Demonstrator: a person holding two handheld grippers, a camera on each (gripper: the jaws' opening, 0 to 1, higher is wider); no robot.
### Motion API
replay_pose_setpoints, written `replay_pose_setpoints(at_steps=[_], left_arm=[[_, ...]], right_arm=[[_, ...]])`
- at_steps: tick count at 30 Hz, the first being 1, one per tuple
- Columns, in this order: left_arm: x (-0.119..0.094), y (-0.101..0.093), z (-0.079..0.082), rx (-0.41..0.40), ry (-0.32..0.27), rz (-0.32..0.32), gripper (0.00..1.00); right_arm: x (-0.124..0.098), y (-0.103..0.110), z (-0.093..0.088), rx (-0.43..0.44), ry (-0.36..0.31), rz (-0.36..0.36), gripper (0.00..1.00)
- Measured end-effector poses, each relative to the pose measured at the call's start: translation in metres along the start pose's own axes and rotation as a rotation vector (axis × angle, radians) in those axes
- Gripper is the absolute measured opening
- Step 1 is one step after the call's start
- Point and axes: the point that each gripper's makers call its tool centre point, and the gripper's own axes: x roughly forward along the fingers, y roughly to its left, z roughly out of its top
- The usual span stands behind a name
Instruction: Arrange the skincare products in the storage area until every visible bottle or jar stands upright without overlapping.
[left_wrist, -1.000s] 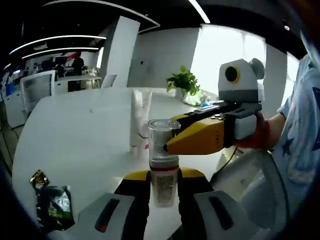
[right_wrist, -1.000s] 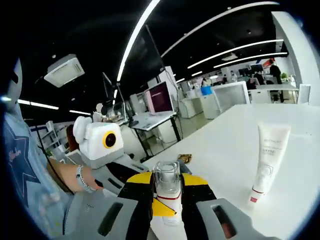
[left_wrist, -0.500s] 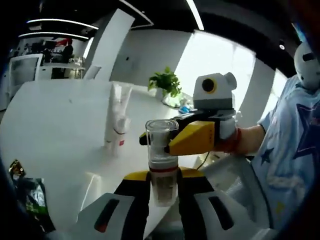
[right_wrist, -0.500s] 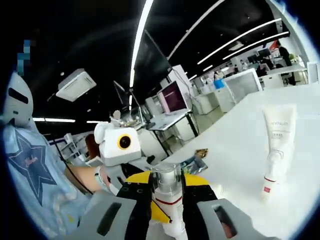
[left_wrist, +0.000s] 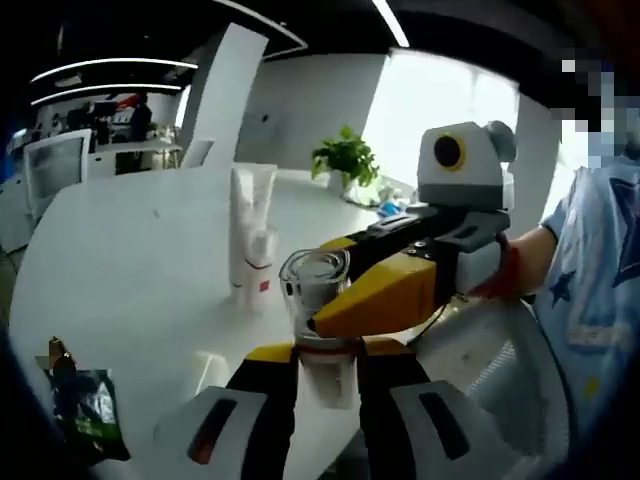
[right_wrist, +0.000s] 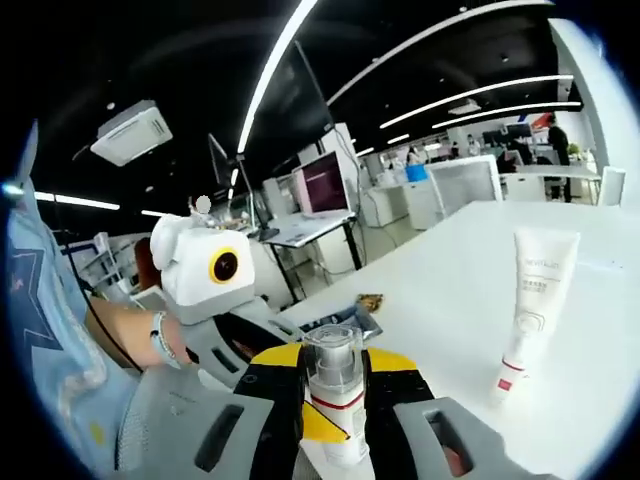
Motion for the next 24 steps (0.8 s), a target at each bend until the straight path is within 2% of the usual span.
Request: replay_pose_setpoints(at_steps=[5, 8, 13, 16, 20, 23, 24], left_arm=[[-0.001, 0.005, -0.005, -0.003, 0.055, 0.027, 0.22], [0.001, 0.006, 0.0, 0.022, 0.058, 0.033, 0.22], [0.007, 0.017, 0.016, 0.132, 0.046, 0.04, 0.22], [0.013, 0.032, 0.021, 0.172, 0.052, 0.058, 0.22], [0.021, 0.052, 0.026, 0.179, 0.054, 0.068, 0.22], [0.028, 0.062, 0.029, 0.196, 0.053, 0.069, 0.22], [0.032, 0.066, 0.031, 0.215, 0.055, 0.073, 0.22]], right_arm=[[0.001, 0.002, -0.004, -0.018, 0.03, 0.01, 0.16], [-0.003, -0.004, 0.0, -0.001, 0.001, 0.003, 0.17], [-0.008, -0.014, 0.011, 0.012, -0.058, -0.032, 0.18], [-0.013, -0.031, 0.012, 0.011, -0.064, -0.11, 0.19], [-0.02, -0.053, 0.01, 0.108, -0.076, -0.193, 0.23], [-0.026, -0.067, 0.011, 0.131, -0.092, -0.26, 0.22], [-0.03, -0.076, 0.01, 0.144, -0.09, -0.304, 0.21]])
